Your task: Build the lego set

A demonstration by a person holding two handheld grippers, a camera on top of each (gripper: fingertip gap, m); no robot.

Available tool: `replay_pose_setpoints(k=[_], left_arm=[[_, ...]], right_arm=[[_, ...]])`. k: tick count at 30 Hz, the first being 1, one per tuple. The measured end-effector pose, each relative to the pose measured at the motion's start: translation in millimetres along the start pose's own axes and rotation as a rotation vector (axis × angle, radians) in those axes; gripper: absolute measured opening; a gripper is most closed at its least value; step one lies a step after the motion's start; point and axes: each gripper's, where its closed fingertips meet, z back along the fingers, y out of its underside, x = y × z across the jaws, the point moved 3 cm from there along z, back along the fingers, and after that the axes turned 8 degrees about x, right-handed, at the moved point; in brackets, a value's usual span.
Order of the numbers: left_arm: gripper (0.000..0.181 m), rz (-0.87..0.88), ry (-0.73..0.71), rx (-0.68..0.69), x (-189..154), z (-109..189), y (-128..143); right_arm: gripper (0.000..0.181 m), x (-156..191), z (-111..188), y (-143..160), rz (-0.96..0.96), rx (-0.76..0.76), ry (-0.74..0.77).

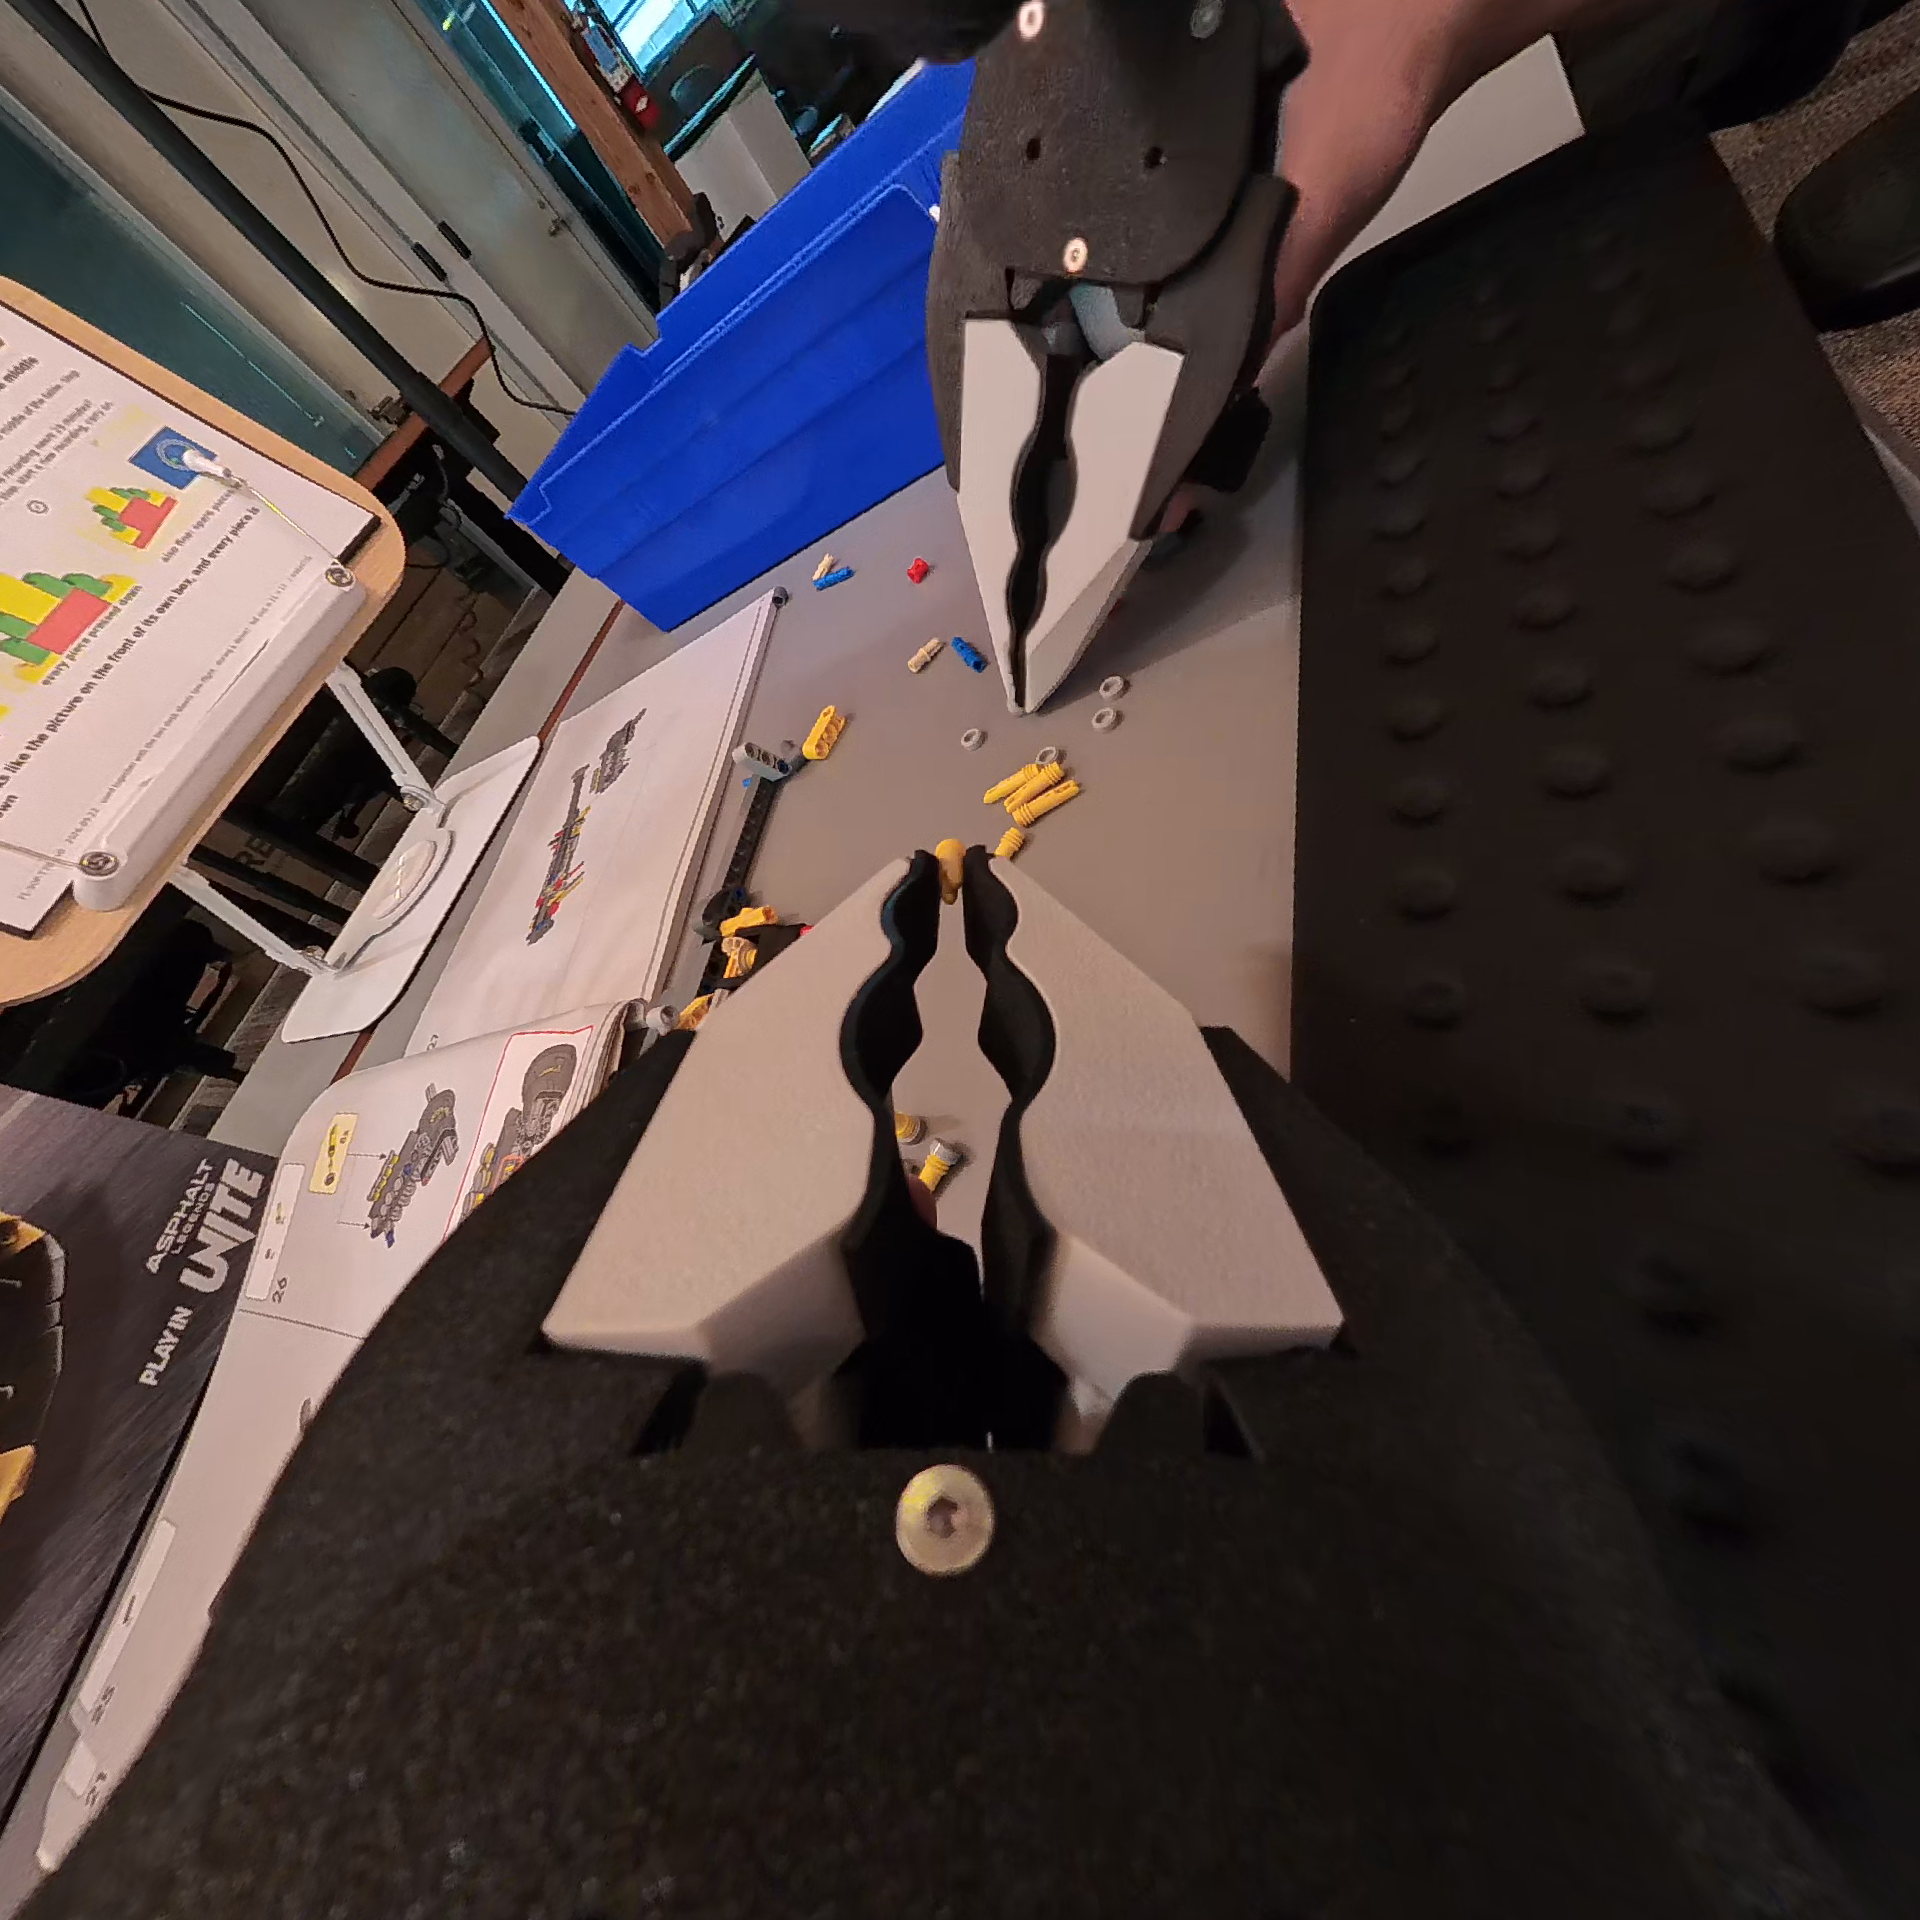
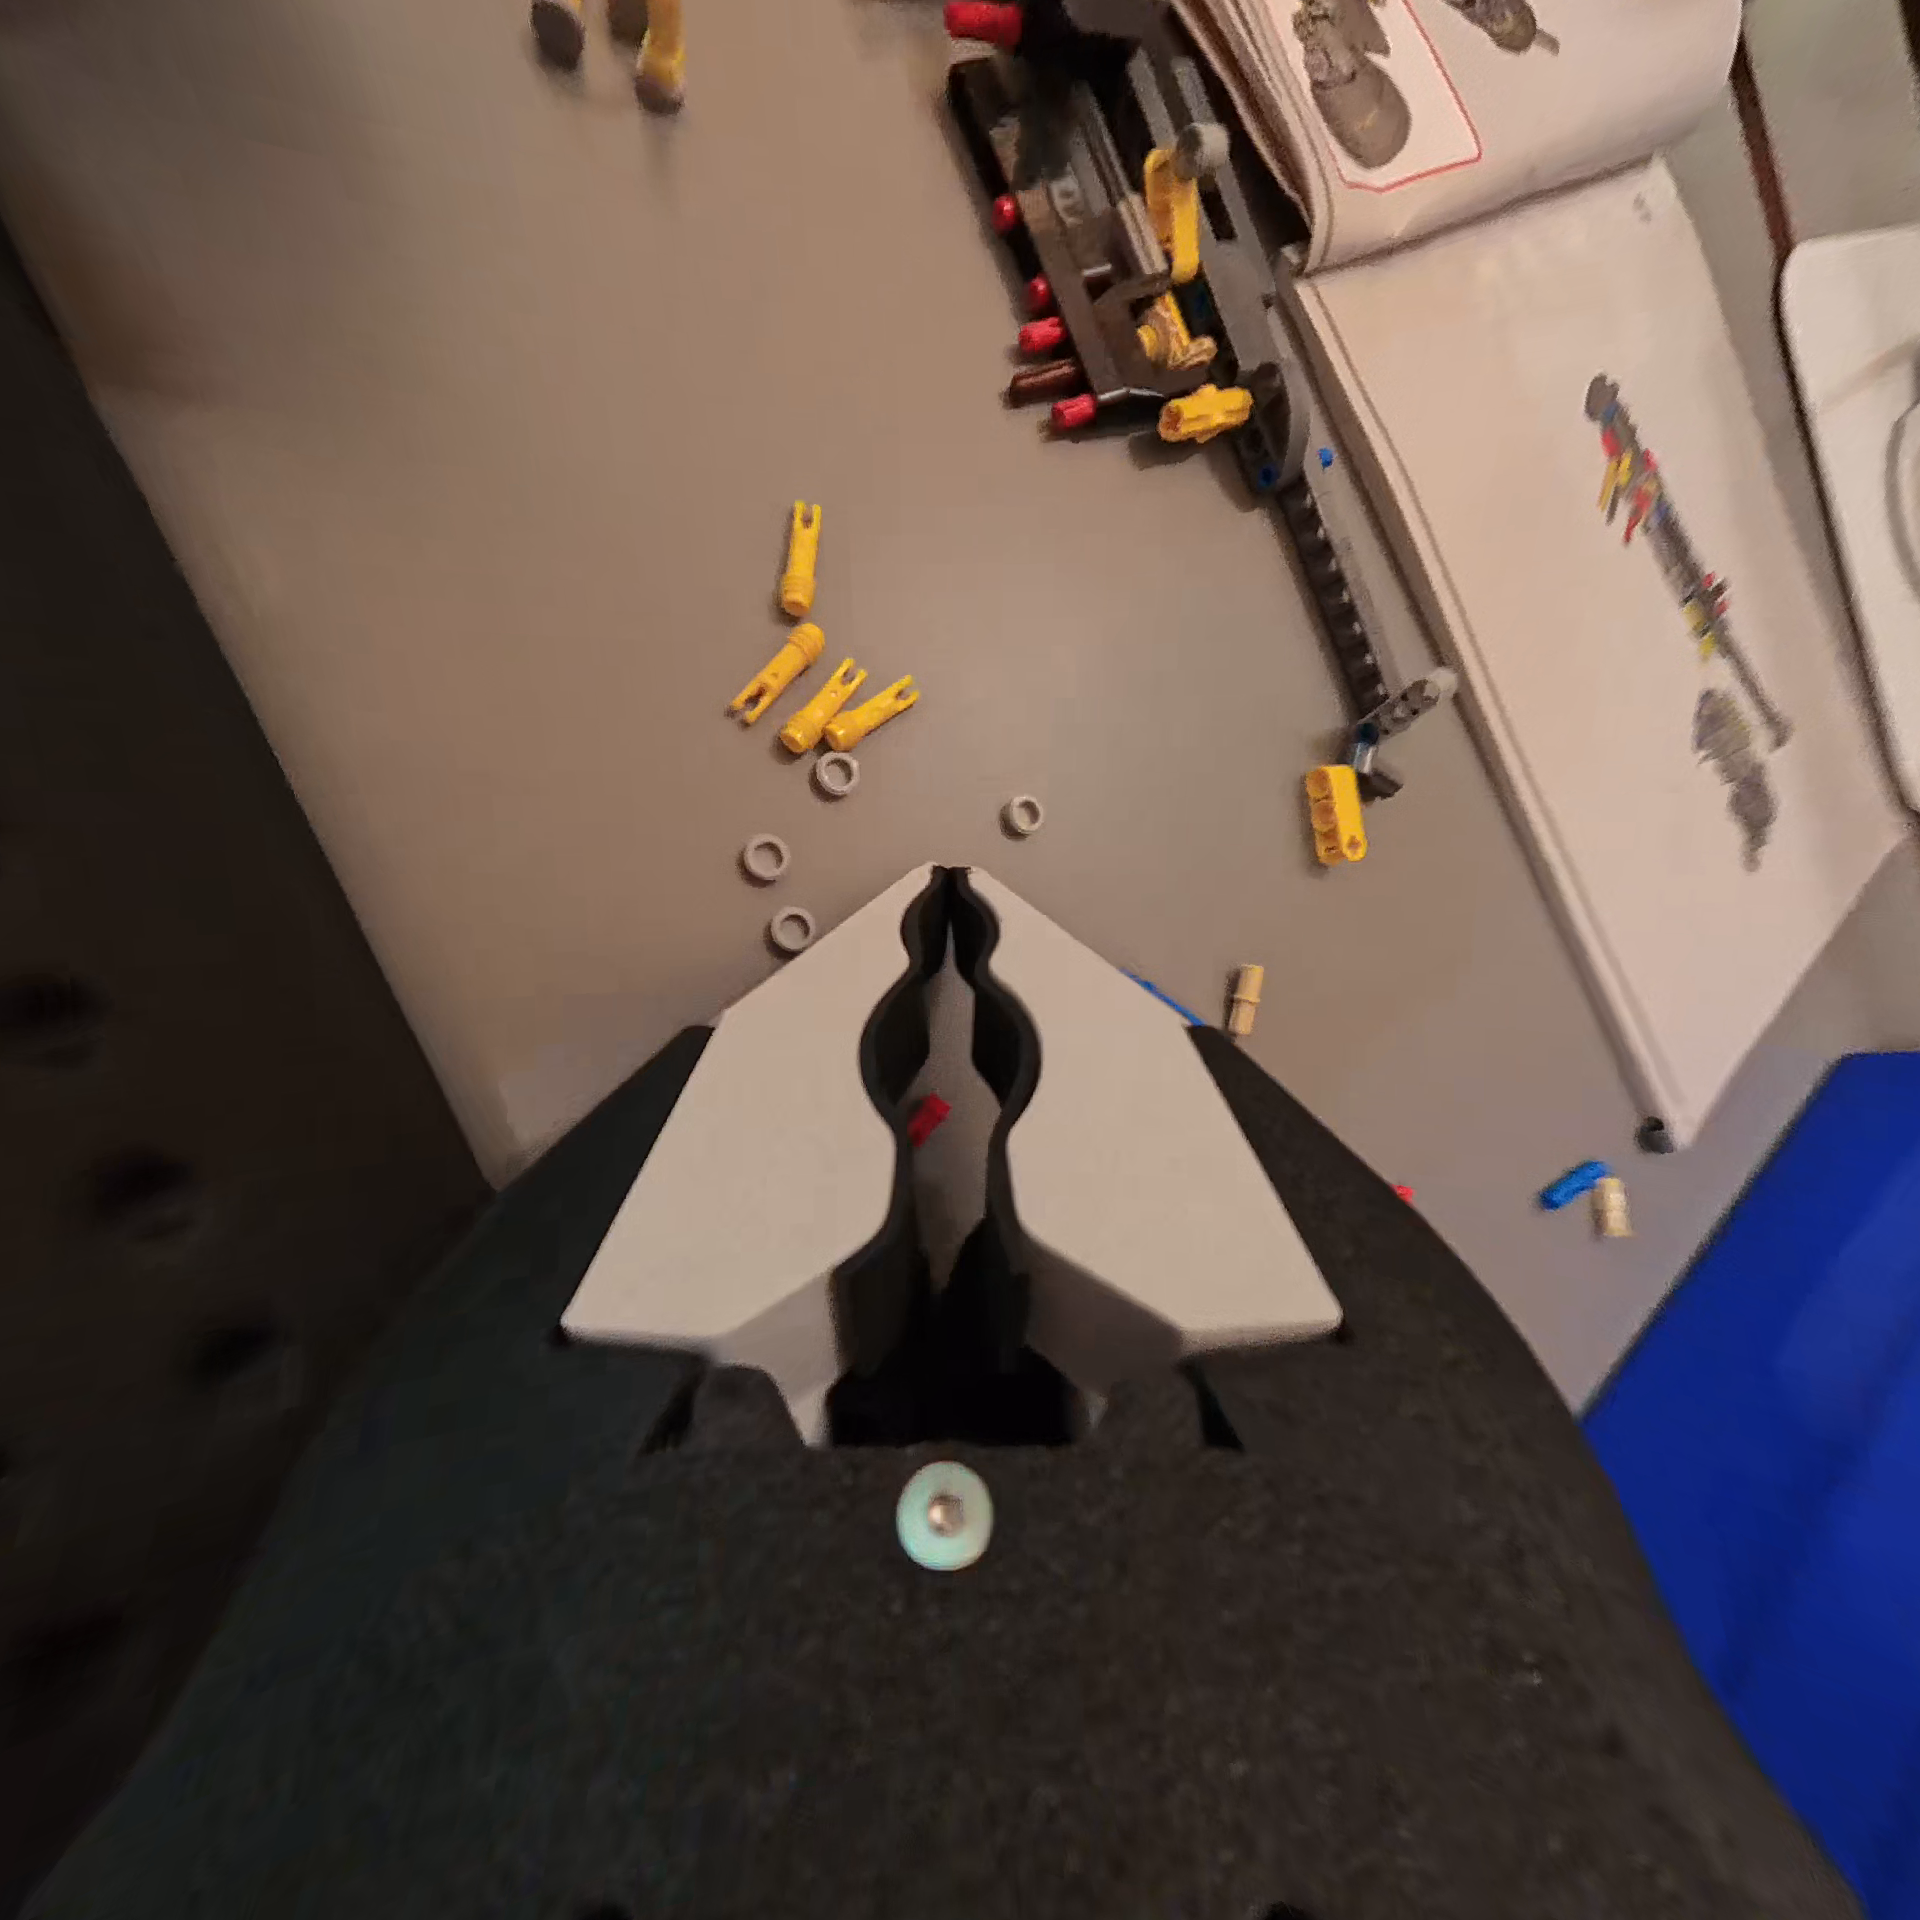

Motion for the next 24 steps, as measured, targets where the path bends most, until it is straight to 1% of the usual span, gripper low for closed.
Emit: replay_pose_setpoints(k=[2,4,6,9,10,11,13,16,21,24], left_arm=[[0.003,-0.003,-0.001,-0.002,-0.1,0.0,-0.5],[0.004,-0.006,0.001,0.001,-0.8,-0.2,-0.2],[0.003,-0.009,-0.002,0.000,-0.9,0.1,-0.4],[0.003,-0.007,-0.005,0.000,-0.1,0.6,-0.2],[0.003,-0.006,-0.005,0.001,0.0,0.6,-0.1],[0.003,-0.006,-0.005,0.000,0.0,0.6,-0.3],[0.003,-0.008,-0.002,-0.001,-0.6,0.5,-0.5],[0.003,-0.017,-0.003,0.003,-1.5,0.0,-0.1],[0.003,-0.009,-0.005,0.002,-0.3,0.3,0.1],[0.004,-0.006,-0.002,0.003,-0.4,-0.1,0.6]], right_arm=[[0.000,2.9,1.2,-1.4,0.079,0.036,0.023],[0.000,4.4,1.8,-2.6,0.089,0.053,0.008],[0.000,5.1,3.8,-2.8,0.055,0.044,-0.040],[0.000,-0.6,16.7,-11.6,-0.086,-0.093,-0.111],[0.000,-3.4,18.3,-10.1,-0.137,-0.101,-0.139],[0.007,-6.7,17.6,-6.8,-0.181,-0.094,-0.155],[0.012,-10.8,13.8,0.0,-0.255,-0.081,-0.179],[0.016,-5.5,6.5,4.2,-0.330,-0.073,-0.271],[0.012,-3.3,-1.5,3.1,-0.384,-0.093,-0.318],[0.007,-1.0,-1.9,1.3,-0.339,-0.090,-0.310]])
